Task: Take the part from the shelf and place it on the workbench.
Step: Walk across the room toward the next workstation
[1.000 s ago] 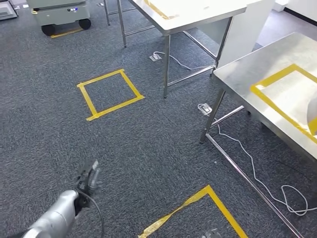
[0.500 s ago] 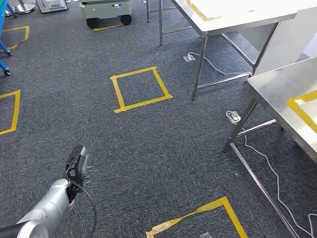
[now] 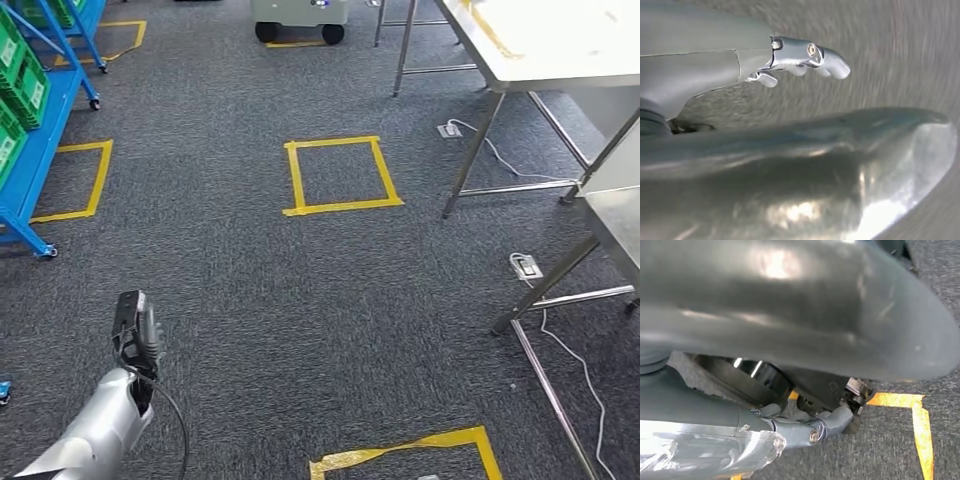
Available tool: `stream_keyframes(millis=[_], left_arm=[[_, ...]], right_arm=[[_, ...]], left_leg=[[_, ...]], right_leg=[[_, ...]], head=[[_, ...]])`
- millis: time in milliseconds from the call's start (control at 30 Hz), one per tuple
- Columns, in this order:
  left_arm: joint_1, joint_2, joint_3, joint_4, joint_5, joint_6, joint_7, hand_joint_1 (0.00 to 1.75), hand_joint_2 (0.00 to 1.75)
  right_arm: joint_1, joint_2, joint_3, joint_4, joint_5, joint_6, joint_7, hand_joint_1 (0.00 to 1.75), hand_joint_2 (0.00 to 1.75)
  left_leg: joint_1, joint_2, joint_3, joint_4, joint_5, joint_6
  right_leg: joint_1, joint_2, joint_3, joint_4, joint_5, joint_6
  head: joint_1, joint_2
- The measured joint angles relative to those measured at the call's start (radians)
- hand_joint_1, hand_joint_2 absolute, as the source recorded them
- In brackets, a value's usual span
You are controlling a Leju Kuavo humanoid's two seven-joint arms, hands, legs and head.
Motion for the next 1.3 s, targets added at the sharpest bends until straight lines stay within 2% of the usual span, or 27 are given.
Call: stream_keyframes(millis=[67,133,167,200,300,367,400,500,533,600,667,700,733,767,800,833,867,900,933,1000,1067,1133,1167,1200,1233,1267,1300], left_arm=[[0.017,-0.011,-0.017,-0.036,0.049,0.054,-0.02,0.0,0.0],[0.028,-0.024,-0.031,-0.061,0.097,0.091,-0.054,0.0,0.0],[0.036,-0.032,-0.034,-0.073,0.136,0.122,-0.087,0.0,0.0],[0.046,-0.044,-0.035,-0.088,0.185,0.164,-0.13,0.0,0.0],[0.07,-0.072,-0.032,-0.128,0.294,0.263,-0.229,0.0,0.0],[0.074,-0.077,-0.032,-0.135,0.307,0.275,-0.24,0.0,0.0],[0.078,-0.079,-0.03,-0.145,0.32,0.287,-0.251,0.0,0.0],[0.345,-0.08,-0.006,-0.277,0.342,0.115,-0.503,0.0,0.0],[0.453,-0.081,0.013,-0.339,0.311,0.027,-0.558,0.0,0.0],[0.521,-0.097,0.064,-0.456,0.203,-0.047,-0.477,0.0,0.0],[0.547,-0.119,0.109,-0.563,0.113,-0.102,-0.401,0.0,0.0],[0.561,-0.13,0.125,-0.605,0.082,-0.123,-0.379,0.0,0.0],[0.576,-0.141,0.138,-0.639,0.059,-0.136,-0.365,0.0,0.0],[0.588,-0.151,0.146,-0.666,0.043,-0.144,-0.356,0.0,0.0],[0.597,-0.16,0.15,-0.688,0.031,-0.147,-0.349,0.0,0.0],[0.601,-0.169,0.153,-0.705,0.022,-0.149,-0.344,0.0,0.0],[0.601,-0.177,0.154,-0.72,0.016,-0.15,-0.34,0.0,0.0],[0.601,-0.184,0.155,-0.733,0.013,-0.151,-0.337,0.0,0.0],[0.602,-0.188,0.157,-0.744,0.011,-0.151,-0.336,0.0,0.0],[0.609,-0.192,0.161,-0.758,0.004,-0.154,-0.335,0.0,0.0],[0.612,-0.194,0.164,-0.764,-0.01,-0.16,-0.335,0.0,0.0],[0.61,-0.195,0.158,-0.767,-0.026,-0.166,-0.335,0.0,0.0],[0.608,-0.195,0.152,-0.767,-0.034,-0.166,-0.335,0.0,0.0],[0.606,-0.195,0.146,-0.767,-0.04,-0.165,-0.335,0.0,0.0],[0.605,-0.194,0.141,-0.766,-0.045,-0.162,-0.335,0.0,0.0],[0.604,-0.194,0.136,-0.766,-0.049,-0.159,-0.335,0.0,0.0],[0.602,-0.194,0.131,-0.765,-0.051,-0.156,-0.335,0.0,0.0]], right_arm=[[-0.002,-0.015,0.034,-0.031,-0.045,-0.031,-0.008,0.0,0.0],[-0.007,-0.025,0.061,-0.051,-0.079,-0.058,-0.027,0.0,0.0],[-0.01,-0.03,0.072,-0.062,-0.102,-0.077,-0.044,0.0,0.0],[-0.011,-0.036,0.081,-0.076,-0.127,-0.1,-0.064,0.0,0.0],[-0.01,-0.047,0.092,-0.116,-0.178,-0.155,-0.107,0.0,0.0],[-0.01,-0.049,0.092,-0.122,-0.182,-0.162,-0.112,0.0,0.0],[-0.011,-0.05,0.092,-0.13,-0.185,-0.169,-0.118,0.0,0.0],[0.073,-0.077,-0.006,-0.349,-0.155,-0.277,-0.244,0.0,0.0],[0.117,-0.088,-0.058,-0.448,-0.119,-0.306,-0.275,0.0,0.0],[0.167,-0.093,-0.137,-0.578,-0.018,-0.297,-0.246,0.0,0.0],[0.194,-0.084,-0.205,-0.679,0.069,-0.263,-0.217,0.0,0.0],[0.204,-0.075,-0.232,-0.721,0.102,-0.243,-0.211,0.0,0.0],[0.212,-0.064,-0.256,-0.756,0.132,-0.227,-0.207,0.0,0.0],[0.218,-0.052,-0.274,-0.782,0.156,-0.216,-0.205,0.0,0.0],[0.222,-0.041,-0.289,-0.803,0.176,-0.209,-0.204,0.0,0.0],[0.226,-0.033,-0.301,-0.819,0.191,-0.204,-0.204,0.0,0.0],[0.229,-0.026,-0.313,-0.832,0.199,-0.2,-0.204,0.0,0.0],[0.231,-0.02,-0.324,-0.843,0.203,-0.198,-0.204,0.0,0.0],[0.232,-0.016,-0.334,-0.853,0.206,-0.195,-0.205,0.0,0.0],[0.232,-0.006,-0.347,-0.862,0.217,-0.183,-0.207,0.0,0.0],[0.233,0.004,-0.359,-0.864,0.232,-0.163,-0.21,0.0,0.0],[0.234,0.014,-0.372,-0.858,0.237,-0.142,-0.215,0.0,0.0],[0.233,0.02,-0.377,-0.85,0.235,-0.131,-0.219,0.0,0.0],[0.23,0.026,-0.382,-0.839,0.233,-0.12,-0.224,0.0,0.0],[0.228,0.032,-0.387,-0.826,0.233,-0.112,-0.228,0.0,0.0],[0.225,0.037,-0.39,-0.815,0.233,-0.106,-0.233,0.0,0.0],[0.222,0.042,-0.393,-0.806,0.233,-0.102,-0.235,0.0,0.0]], left_leg=[[0.0,-0.024,-0.002,0.0,0.004,0.012],[-0.003,-0.051,-0.004,0.0,0.006,0.02],[-0.005,-0.066,-0.005,0.0,0.007,0.022],[-0.007,-0.081,-0.005,0.0,0.008,0.023],[-0.008,-0.112,-0.004,0.0,0.011,0.024],[-0.008,-0.117,-0.004,0.0,0.011,0.024],[-0.008,-0.121,-0.004,0.0,0.012,0.023],[-0.009,-0.15,-0.003,0.0,0.01,0.006],[-0.01,-0.14,-0.01,0.01,-0.002,-0.001],[-0.011,-0.089,-0.055,0.091,-0.058,-0.007],[-0.008,-0.053,-0.114,0.22,-0.123,-0.018],[-0.004,-0.047,-0.129,0.261,-0.136,-0.024],[0.002,-0.043,-0.126,0.269,-0.13,-0.031],[0.008,-0.036,-0.104,0.238,-0.109,-0.039],[0.015,-0.019,-0.065,0.179,-0.081,-0.049],[0.022,0.011,-0.023,0.11,-0.06,-0.06],[0.026,0.032,0.009,0.058,-0.047,-0.06],[0.027,0.048,0.028,0.027,-0.043,-0.056],[0.026,0.05,0.033,0.016,-0.045,-0.046],[0.024,0.024,0.029,0.018,-0.043,-0.023],[0.024,0.0,0.026,0.017,-0.037,-0.008],[0.023,-0.026,0.022,0.016,-0.033,0.002],[0.02,-0.04,0.02,0.016,-0.032,0.005],[0.016,-0.055,0.018,0.016,-0.031,0.008],[0.013,-0.071,0.017,0.016,-0.03,0.01],[0.01,-0.086,0.017,0.016,-0.029,0.012],[0.008,-0.102,0.017,0.016,-0.027,0.013]], right_leg=[[-0.003,0.061,-0.038,0.093,-0.058,0.006],[0.0,0.088,-0.103,0.229,-0.114,0.002],[0.002,0.092,-0.126,0.269,-0.12,-0.003],[0.004,0.094,-0.133,0.273,-0.108,-0.009],[0.008,0.108,-0.098,0.177,-0.036,-0.022],[0.008,0.113,-0.088,0.152,-0.022,-0.023],[0.008,0.127,-0.074,0.121,-0.007,-0.025],[0.006,0.17,-0.006,-0.002,0.036,-0.032],[0.005,0.163,0.005,-0.02,0.04,-0.034],[0.004,0.125,0.005,-0.033,0.049,-0.04],[0.004,0.081,0.002,-0.035,0.049,-0.044],[0.002,0.062,0.002,-0.034,0.048,-0.043],[-0.001,0.046,0.001,-0.034,0.047,-0.041],[-0.005,0.032,0.001,-0.033,0.045,-0.036],[-0.01,0.019,0.002,-0.03,0.043,-0.029],[-0.01,0.006,0.0,-0.023,0.037,-0.019],[-0.011,-0.006,-0.003,-0.014,0.03,-0.01],[-0.009,-0.017,-0.002,-0.008,0.024,-0.002],[-0.008,-0.027,-0.001,-0.005,0.019,0.004],[-0.013,-0.039,0.012,-0.01,0.016,0.013],[-0.018,0.006,0.002,0.028,-0.015,0.02],[-0.017,0.069,-0.053,0.148,-0.08,0.019],[-0.014,0.082,-0.089,0.217,-0.107,0.016],[-0.011,0.089,-0.117,0.267,-0.118,0.011],[-0.007,0.093,-0.13,0.279,-0.109,0.003],[-0.002,0.098,-0.124,0.252,-0.082,-0.006],[0.004,0.109,-0.1,0.19,-0.042,-0.017]], head=[[0.002,0.0],[0.004,0.0],[0.004,0.0],[0.004,0.0],[0.003,0.0],[0.003,0.0],[0.003,0.0],[0.002,0.0],[0.0,0.0],[-0.003,0.0],[-0.005,0.0],[-0.005,0.0],[-0.005,0.0],[-0.005,0.0],[-0.005,0.0],[-0.008,0.0],[-0.009,0.0],[-0.009,0.0],[-0.008,0.0],[-0.002,0.0],[0.001,0.0],[0.005,0.0],[0.007,0.0],[0.009,0.0],[0.01,0.0],[0.01,0.0],[0.01,0.0]])
